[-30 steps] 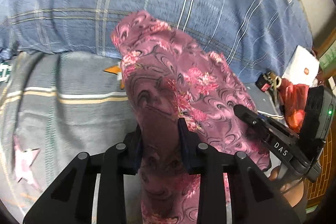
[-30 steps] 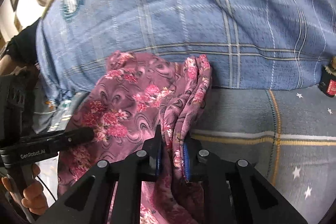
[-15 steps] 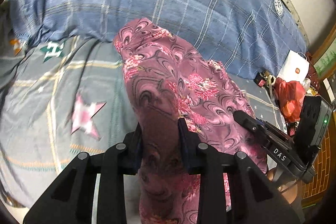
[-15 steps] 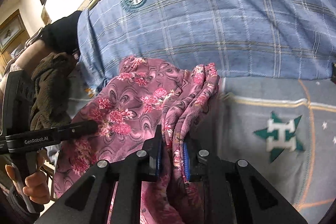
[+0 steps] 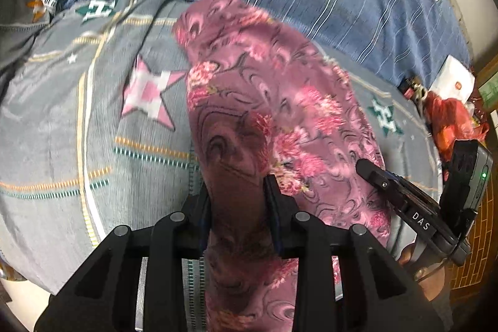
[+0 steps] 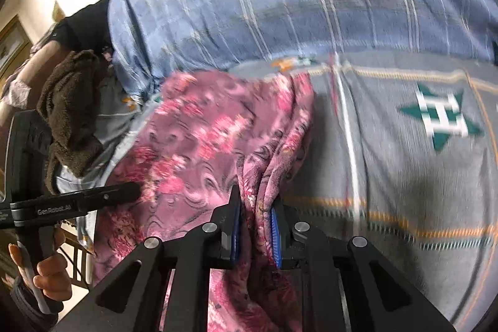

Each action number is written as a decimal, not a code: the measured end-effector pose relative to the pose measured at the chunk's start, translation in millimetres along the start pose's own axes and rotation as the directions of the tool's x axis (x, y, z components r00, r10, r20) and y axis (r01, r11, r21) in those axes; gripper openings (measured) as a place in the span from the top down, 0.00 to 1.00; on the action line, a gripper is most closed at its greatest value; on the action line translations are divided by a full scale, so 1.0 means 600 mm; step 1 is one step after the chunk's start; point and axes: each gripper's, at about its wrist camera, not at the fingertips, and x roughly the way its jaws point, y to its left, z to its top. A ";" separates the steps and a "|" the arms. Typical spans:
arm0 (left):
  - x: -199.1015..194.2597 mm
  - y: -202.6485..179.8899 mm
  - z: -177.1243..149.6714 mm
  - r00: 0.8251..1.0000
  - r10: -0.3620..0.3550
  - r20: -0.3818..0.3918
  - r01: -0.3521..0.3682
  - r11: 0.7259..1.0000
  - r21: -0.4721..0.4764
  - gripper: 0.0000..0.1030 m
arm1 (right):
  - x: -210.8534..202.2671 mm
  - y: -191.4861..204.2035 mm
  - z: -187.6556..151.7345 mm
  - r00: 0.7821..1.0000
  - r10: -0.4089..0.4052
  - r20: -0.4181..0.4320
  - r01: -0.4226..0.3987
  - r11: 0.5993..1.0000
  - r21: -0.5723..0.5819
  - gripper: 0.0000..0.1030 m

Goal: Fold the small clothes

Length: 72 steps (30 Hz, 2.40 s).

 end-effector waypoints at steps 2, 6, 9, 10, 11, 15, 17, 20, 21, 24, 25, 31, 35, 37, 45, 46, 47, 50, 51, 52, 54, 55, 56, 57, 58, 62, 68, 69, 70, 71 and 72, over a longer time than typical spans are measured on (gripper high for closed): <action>0.008 0.004 -0.004 1.000 0.011 -0.004 -0.011 1.000 0.004 0.68 | 0.008 -0.017 -0.009 1.000 0.019 -0.002 -0.019 0.999 0.041 0.80; 0.004 0.016 -0.008 1.000 0.005 -0.001 -0.005 1.000 0.013 0.61 | 0.010 -0.037 -0.013 0.999 0.028 -0.016 -0.026 0.993 0.115 0.60; -0.024 0.038 -0.004 0.999 -0.026 0.026 0.026 1.000 -0.002 0.61 | -0.007 -0.048 0.000 0.999 0.047 -0.010 -0.045 0.987 0.157 0.58; -0.036 0.044 0.002 0.999 -0.028 0.043 0.028 1.000 -0.010 0.61 | -0.017 -0.049 0.006 0.999 0.048 0.017 -0.051 0.985 0.166 0.57; -0.047 0.049 0.010 0.998 -0.020 0.064 0.021 1.000 -0.013 0.61 | -0.027 -0.049 0.015 0.998 0.047 0.047 -0.054 0.984 0.170 0.57; -0.060 0.049 0.062 0.993 -0.027 0.116 0.028 1.000 -0.002 0.58 | -0.034 -0.036 0.065 0.989 0.073 0.128 -0.094 0.983 0.160 0.57; -0.041 0.037 0.098 0.994 0.004 0.113 -0.007 1.000 0.029 0.57 | -0.008 -0.027 0.093 0.991 0.072 0.109 -0.088 0.984 0.152 0.57; 0.008 0.031 0.149 0.994 0.070 0.080 -0.073 0.997 0.035 0.57 | 0.048 -0.024 0.120 0.999 -0.020 0.033 0.015 0.988 0.153 0.57; 0.026 0.031 0.167 0.996 0.071 0.061 -0.073 0.997 0.031 0.57 | 0.068 -0.027 0.126 0.999 -0.040 0.007 0.039 0.986 0.160 0.57; 0.055 0.030 0.204 0.994 0.102 0.045 -0.102 0.995 0.012 0.57 | 0.082 -0.026 0.132 1.000 0.028 0.009 -0.029 0.989 0.146 0.94; 0.062 0.027 0.216 0.993 0.104 0.050 -0.105 0.994 0.013 0.57 | 0.071 -0.020 0.135 0.996 0.082 0.033 -0.085 0.990 0.108 0.96; 0.140 0.015 0.255 0.985 0.170 0.010 -0.170 0.985 0.016 0.49 | 0.046 -0.058 0.133 0.995 0.026 0.092 -0.039 0.989 0.140 0.97; 0.147 0.008 0.260 0.977 0.214 -0.002 -0.214 0.976 0.037 0.44 | 0.072 -0.074 0.123 0.999 -0.018 0.028 0.014 0.991 0.134 0.96; 0.112 0.010 0.251 0.980 0.196 0.020 -0.197 0.979 0.061 0.44 | 0.051 -0.070 0.127 0.999 0.002 0.040 -0.008 0.987 0.160 0.90; 0.053 -0.008 0.141 0.976 0.202 0.086 -0.216 0.956 0.198 0.36 | 0.004 -0.028 0.073 0.988 0.144 0.055 -0.148 0.987 0.069 0.79; 0.069 -0.010 0.134 0.970 0.230 0.074 -0.241 0.948 0.208 0.36 | 0.028 -0.024 0.061 0.997 0.073 -0.011 -0.073 0.996 0.043 0.84; 0.080 -0.010 0.133 0.966 0.251 0.068 -0.259 0.943 0.207 0.35 | 0.038 -0.021 0.053 0.999 0.044 -0.017 -0.043 0.999 0.013 0.88; 0.044 -0.013 0.123 0.966 0.245 0.084 -0.257 0.950 0.180 0.36 | 0.007 -0.001 0.054 1.000 -0.008 0.007 0.008 1.000 -0.005 0.83; 0.027 -0.014 0.113 0.967 0.237 0.094 -0.251 0.952 0.177 0.36 | -0.009 0.006 0.051 1.000 0.010 0.022 -0.010 1.000 -0.006 0.80; 0.004 -0.016 0.094 0.970 0.214 0.115 -0.232 0.957 0.176 0.36 | -0.025 0.013 0.045 0.998 0.044 0.040 -0.043 0.999 -0.019 0.80; -0.013 -0.019 0.057 0.970 0.199 0.140 -0.223 0.956 0.189 0.34 | -0.043 0.024 0.024 0.997 0.069 0.047 -0.066 0.996 -0.057 0.76; -0.013 -0.021 0.034 0.966 0.215 0.146 -0.242 0.949 0.204 0.32 | -0.044 0.026 0.008 0.998 0.060 0.036 -0.057 0.995 -0.076 0.74; 0.001 -0.024 0.014 0.961 0.241 0.137 -0.268 0.937 0.225 0.31 | -0.031 0.023 -0.003 1.000 0.029 0.008 -0.028 0.996 -0.089 0.71; 0.021 -0.026 0.000 0.959 0.256 0.119 -0.279 0.927 0.249 0.31 | -0.014 0.018 -0.015 0.999 -0.015 -0.033 0.012 0.995 -0.096 0.71; 0.031 -0.027 -0.009 0.955 0.268 0.126 -0.293 0.921 0.258 0.30 | -0.003 0.013 -0.024 0.998 -0.031 -0.049 0.026 0.995 -0.097 0.71; 0.001 -0.042 -0.023 0.942 0.293 0.165 -0.327 0.910 0.255 0.31 | -0.031 0.010 -0.020 0.999 -0.041 -0.013 0.041 0.998 -0.048 0.71; -0.002 -0.051 -0.078 0.931 0.315 0.185 -0.359 0.880 0.310 0.27 | -0.053 0.016 -0.069 0.996 -0.093 -0.019 0.091 0.992 -0.085 0.62; 0.014 -0.047 -0.084 0.933 0.324 0.155 -0.357 0.881 0.311 0.27 | -0.050 0.011 -0.075 0.994 -0.103 -0.027 0.101 0.992 -0.073 0.56; 0.022 -0.045 -0.088 0.936 0.324 0.137 -0.351 0.885 0.305 0.27 | -0.047 0.004 -0.079 0.994 -0.100 -0.032 0.099 0.994 -0.044 0.53; 0.022 -0.046 -0.093 0.937 0.317 0.147 -0.347 0.890 0.295 0.26 | -0.049 -0.002 -0.079 0.995 -0.093 -0.030 0.093 0.996 -0.011 0.51; 0.019 -0.047 -0.095 0.934 0.319 0.163 -0.355 0.887 0.295 0.25 | -0.050 -0.004 -0.075 0.995 -0.090 -0.032 0.090 0.996 0.005 0.51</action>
